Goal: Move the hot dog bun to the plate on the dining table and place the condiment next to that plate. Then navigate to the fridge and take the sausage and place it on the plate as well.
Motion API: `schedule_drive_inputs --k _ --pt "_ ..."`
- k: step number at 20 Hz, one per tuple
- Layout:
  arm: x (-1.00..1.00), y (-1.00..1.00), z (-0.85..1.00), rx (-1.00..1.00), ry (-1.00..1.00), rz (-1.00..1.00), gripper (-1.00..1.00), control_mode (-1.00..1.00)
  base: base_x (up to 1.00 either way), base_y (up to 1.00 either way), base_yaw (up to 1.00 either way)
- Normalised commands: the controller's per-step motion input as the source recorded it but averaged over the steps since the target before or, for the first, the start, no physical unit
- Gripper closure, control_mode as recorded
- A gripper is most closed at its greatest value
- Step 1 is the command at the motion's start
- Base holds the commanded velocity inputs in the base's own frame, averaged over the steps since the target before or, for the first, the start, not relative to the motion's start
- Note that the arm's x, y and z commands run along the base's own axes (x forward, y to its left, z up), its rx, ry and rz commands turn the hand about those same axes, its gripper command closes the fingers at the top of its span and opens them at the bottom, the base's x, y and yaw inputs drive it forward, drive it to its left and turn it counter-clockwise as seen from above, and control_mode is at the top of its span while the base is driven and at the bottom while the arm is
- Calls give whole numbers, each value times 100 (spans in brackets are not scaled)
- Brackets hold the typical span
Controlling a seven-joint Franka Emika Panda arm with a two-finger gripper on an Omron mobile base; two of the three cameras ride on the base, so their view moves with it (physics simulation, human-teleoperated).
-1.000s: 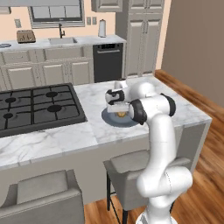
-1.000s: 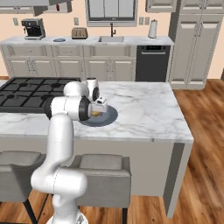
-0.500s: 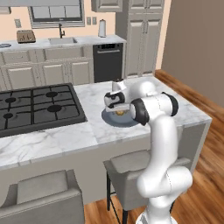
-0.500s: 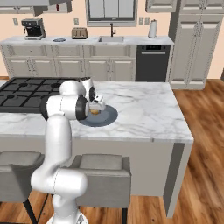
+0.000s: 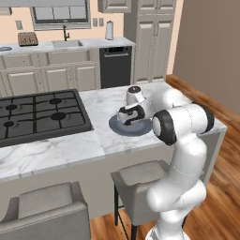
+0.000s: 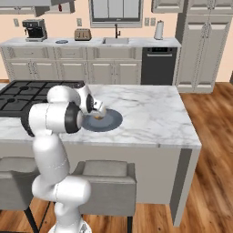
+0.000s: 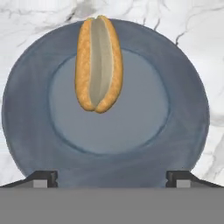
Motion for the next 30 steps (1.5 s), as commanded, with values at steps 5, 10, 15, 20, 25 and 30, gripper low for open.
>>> schedule_drive_inputs --k 5,10,15,20,25,30 --pt "-84 -6 71 0 -9 0 -100 -100 0 0 0" --pt "-69 -18 90 0 -4 0 -100 -100 0 0 0" --pt "-55 -26 100 0 -1 1 -100 -100 0 0 0" --pt "-66 -17 97 0 -5 3 -100 -100 0 0 0" --pt "-83 -2 89 0 -10 4 -100 -100 0 0 0" --pt "-96 0 69 0 -10 7 -100 -100 0 0 0"
